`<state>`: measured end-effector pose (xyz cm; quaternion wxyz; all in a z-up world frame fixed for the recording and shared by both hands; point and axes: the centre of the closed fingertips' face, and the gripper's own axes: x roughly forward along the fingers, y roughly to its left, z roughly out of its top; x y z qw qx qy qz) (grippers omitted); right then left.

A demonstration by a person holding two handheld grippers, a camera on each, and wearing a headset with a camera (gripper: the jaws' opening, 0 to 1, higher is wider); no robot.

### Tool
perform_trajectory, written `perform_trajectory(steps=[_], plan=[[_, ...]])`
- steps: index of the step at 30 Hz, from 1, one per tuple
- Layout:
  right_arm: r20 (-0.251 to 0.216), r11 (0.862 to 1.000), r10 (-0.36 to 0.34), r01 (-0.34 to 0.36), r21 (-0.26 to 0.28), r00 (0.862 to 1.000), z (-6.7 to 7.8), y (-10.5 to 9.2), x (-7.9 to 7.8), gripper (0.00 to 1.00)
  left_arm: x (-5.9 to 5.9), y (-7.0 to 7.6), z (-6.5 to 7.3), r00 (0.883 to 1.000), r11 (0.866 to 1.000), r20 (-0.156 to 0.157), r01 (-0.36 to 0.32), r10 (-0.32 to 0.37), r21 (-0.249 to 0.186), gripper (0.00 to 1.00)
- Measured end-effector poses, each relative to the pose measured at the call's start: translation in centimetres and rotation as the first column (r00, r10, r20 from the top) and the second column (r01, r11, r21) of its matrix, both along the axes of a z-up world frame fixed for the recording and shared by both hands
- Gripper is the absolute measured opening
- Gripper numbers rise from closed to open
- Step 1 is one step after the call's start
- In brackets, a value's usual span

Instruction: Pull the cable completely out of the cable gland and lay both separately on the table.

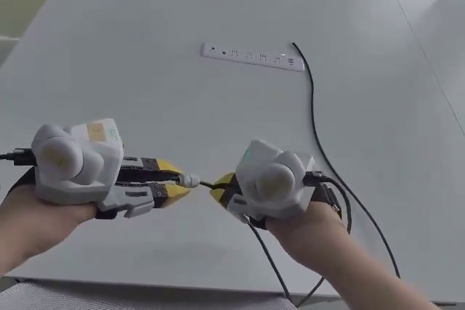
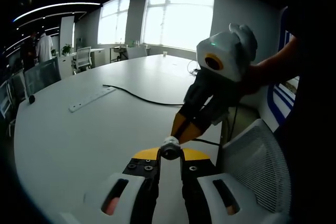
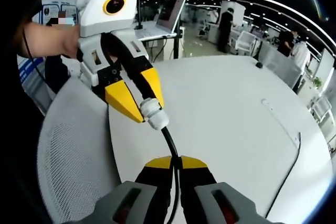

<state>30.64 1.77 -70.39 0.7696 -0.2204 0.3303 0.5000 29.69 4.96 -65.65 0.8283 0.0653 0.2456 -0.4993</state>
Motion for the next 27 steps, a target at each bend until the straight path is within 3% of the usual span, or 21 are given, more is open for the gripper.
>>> perform_trajectory(steps=[4,10,14,19,27], plan=[[-0.014,1.0,-0.016,0.016,-0.007,1.0,-0.7,-0.6,-0.1,0.0,0.1,0.0,0.0,1.0,1.0,0.001,0.002,-0.002,0.001,0.15],[-0.1,0.996,-0.086,0.088,0.016,0.991,-1.4,-1.4,-0.3,0.0,0.1,0.1,0.0,1.0,1.0,0.001,0.003,-0.003,0.004,0.15],[-0.131,0.993,-0.111,0.116,0.032,0.985,-1.5,-1.5,-0.5,0.0,0.1,0.0,0.0,1.0,1.0,0.004,0.005,-0.005,0.004,0.15],[-0.143,0.993,-0.115,0.119,0.018,0.983,-2.4,-1.7,-0.9,0.0,0.0,-0.1,-0.1,1.0,1.0,0.006,0.006,-0.006,0.005,0.15],[-0.174,0.985,-0.171,0.175,0.006,0.97,-3.4,-3.7,-1.3,0.0,-0.3,0.0,-0.1,1.0,1.0,0.002,0.008,-0.008,-0.002,0.15]])
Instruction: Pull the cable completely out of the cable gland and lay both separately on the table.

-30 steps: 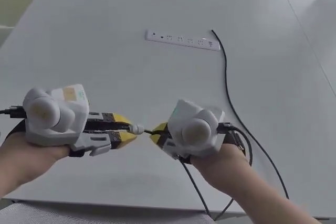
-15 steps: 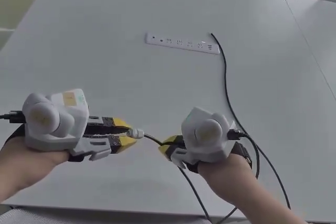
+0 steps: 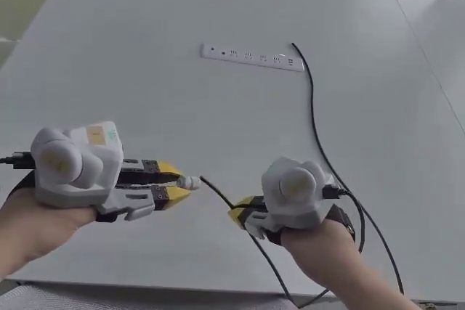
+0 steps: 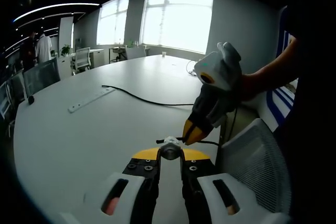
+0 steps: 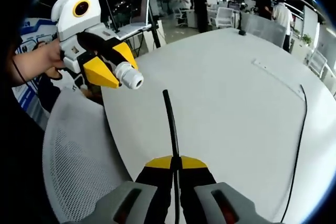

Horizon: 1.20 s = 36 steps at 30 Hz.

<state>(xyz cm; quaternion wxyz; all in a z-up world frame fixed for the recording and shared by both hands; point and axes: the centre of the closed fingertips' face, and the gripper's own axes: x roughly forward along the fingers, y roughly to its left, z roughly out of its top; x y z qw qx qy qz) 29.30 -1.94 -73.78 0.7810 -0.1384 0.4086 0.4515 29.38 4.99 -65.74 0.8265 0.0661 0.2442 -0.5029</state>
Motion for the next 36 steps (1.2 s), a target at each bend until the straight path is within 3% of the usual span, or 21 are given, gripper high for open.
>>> perform_trajectory(steps=[20,26,36], plan=[[0.014,0.999,-0.039,0.039,-0.006,0.999,0.9,-0.9,1.4,0.0,-0.2,-0.4,-0.7,1.0,1.0,-0.02,0.012,-0.012,-0.011,0.15],[0.036,0.999,-0.049,0.049,-0.003,0.998,2.0,-0.5,3.0,0.0,-0.3,-0.3,-1.2,1.0,1.0,-0.026,0.009,-0.009,-0.017,0.15],[0.125,0.999,-0.033,0.037,-0.028,0.992,3.8,0.4,6.7,0.0,-0.7,0.1,-1.8,1.0,0.999,-0.029,0.004,-0.005,-0.034,0.15]])
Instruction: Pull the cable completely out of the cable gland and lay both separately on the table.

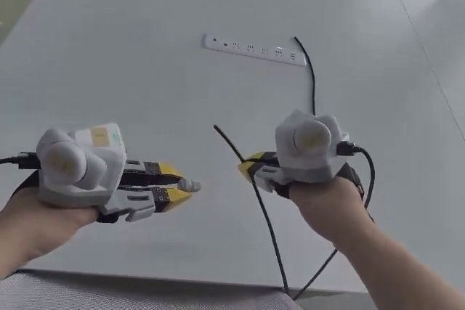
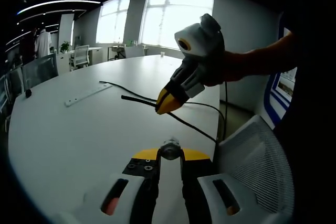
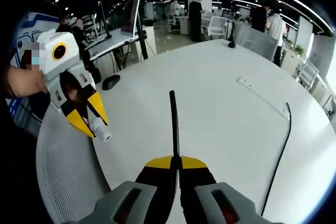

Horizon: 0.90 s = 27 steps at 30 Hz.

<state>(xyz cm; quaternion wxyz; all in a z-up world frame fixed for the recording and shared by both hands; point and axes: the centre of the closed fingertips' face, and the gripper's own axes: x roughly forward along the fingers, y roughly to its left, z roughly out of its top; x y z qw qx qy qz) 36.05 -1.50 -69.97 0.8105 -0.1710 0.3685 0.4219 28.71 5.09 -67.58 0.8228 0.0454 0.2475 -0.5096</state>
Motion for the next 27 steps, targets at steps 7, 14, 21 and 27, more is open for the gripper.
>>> perform_trajectory(steps=[7,14,21,27], plan=[[0.033,0.999,-0.032,0.032,0.012,0.999,1.5,1.0,3.1,0.0,-0.1,0.5,-0.4,1.0,1.0,-0.004,-0.002,0.002,-0.009,0.15],[0.066,0.999,-0.04,0.039,0.017,0.997,2.7,3.1,5.8,0.0,-0.1,1.2,-0.8,1.0,1.0,-0.008,-0.007,0.007,-0.022,0.15],[0.084,1.0,-0.012,0.012,0.0,0.996,2.5,5.8,7.6,0.0,-0.1,1.9,-1.9,1.0,0.999,-0.02,-0.008,0.007,-0.034,0.15],[0.093,0.999,0.05,-0.048,-0.024,0.994,2.4,9.0,8.5,0.0,-0.2,2.5,-2.6,1.0,0.999,-0.028,-0.01,0.008,-0.047,0.15]])
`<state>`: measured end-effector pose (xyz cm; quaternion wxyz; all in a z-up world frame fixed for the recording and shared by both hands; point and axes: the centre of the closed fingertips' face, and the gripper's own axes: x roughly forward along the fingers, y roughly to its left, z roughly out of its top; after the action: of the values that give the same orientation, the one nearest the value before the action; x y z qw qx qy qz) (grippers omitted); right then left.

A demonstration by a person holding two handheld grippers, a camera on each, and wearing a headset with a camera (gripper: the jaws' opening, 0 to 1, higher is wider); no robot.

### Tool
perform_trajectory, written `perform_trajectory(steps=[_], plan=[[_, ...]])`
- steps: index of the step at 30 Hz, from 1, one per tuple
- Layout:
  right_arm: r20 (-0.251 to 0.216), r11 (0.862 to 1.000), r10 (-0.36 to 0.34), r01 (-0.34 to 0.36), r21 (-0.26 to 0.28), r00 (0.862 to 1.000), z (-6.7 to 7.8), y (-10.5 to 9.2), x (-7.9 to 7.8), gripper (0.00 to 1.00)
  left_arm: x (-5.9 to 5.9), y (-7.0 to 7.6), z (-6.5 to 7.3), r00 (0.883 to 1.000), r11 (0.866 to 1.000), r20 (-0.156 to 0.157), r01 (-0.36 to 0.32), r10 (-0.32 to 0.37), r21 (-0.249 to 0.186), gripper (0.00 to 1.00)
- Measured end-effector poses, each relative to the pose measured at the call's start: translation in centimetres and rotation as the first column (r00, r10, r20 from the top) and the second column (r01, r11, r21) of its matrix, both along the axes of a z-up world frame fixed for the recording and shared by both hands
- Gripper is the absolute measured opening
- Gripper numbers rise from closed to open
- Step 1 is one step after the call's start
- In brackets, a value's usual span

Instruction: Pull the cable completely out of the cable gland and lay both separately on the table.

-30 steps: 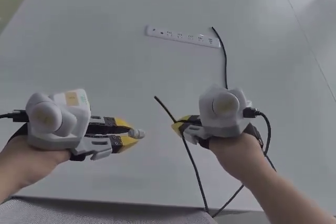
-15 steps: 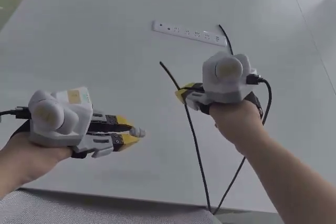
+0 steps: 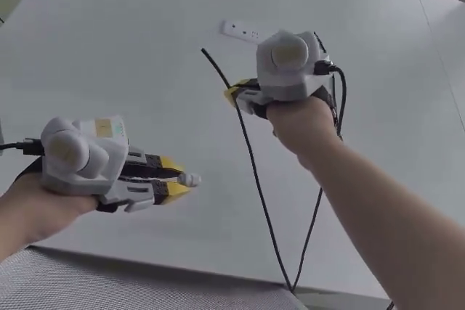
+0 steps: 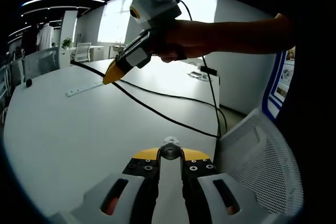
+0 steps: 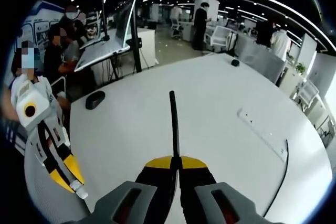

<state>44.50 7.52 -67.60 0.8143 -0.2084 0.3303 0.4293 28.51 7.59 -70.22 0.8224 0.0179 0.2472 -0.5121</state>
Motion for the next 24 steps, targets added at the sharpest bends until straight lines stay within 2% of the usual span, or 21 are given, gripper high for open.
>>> perform_trajectory(steps=[6,8,13,15,20,24], plan=[[0.012,0.999,0.045,-0.045,-0.005,0.999,-0.2,3.0,1.0,0.0,-0.1,0.7,-1.1,1.0,1.0,-0.01,0.002,-0.002,-0.006,0.15],[0.035,0.997,0.081,-0.081,-0.002,0.996,-0.1,4.2,1.4,0.0,0.0,1.0,-1.5,1.0,1.0,-0.011,0.0,0.0,-0.007,0.15],[0.038,0.99,0.142,-0.142,-0.006,0.989,-0.7,7.2,1.9,0.0,0.0,1.9,-2.6,1.0,1.0,-0.022,-0.014,0.014,-0.013,0.15],[0.046,0.984,0.176,-0.175,-0.02,0.983,-1.2,8.4,2.1,0.0,0.0,2.3,-3.0,0.999,1.0,-0.026,-0.019,0.019,-0.013,0.15],[0.019,0.975,0.224,-0.224,-0.005,0.974,-3.3,11.3,2.3,0.0,0.0,3.3,-4.4,0.999,0.999,-0.034,-0.033,0.032,-0.015,0.15],[-0.026,0.955,0.293,-0.293,-0.032,0.956,-5.5,13.1,0.9,0.0,0.1,4.0,-5.5,0.998,0.999,-0.034,-0.049,0.048,-0.011,0.15]])
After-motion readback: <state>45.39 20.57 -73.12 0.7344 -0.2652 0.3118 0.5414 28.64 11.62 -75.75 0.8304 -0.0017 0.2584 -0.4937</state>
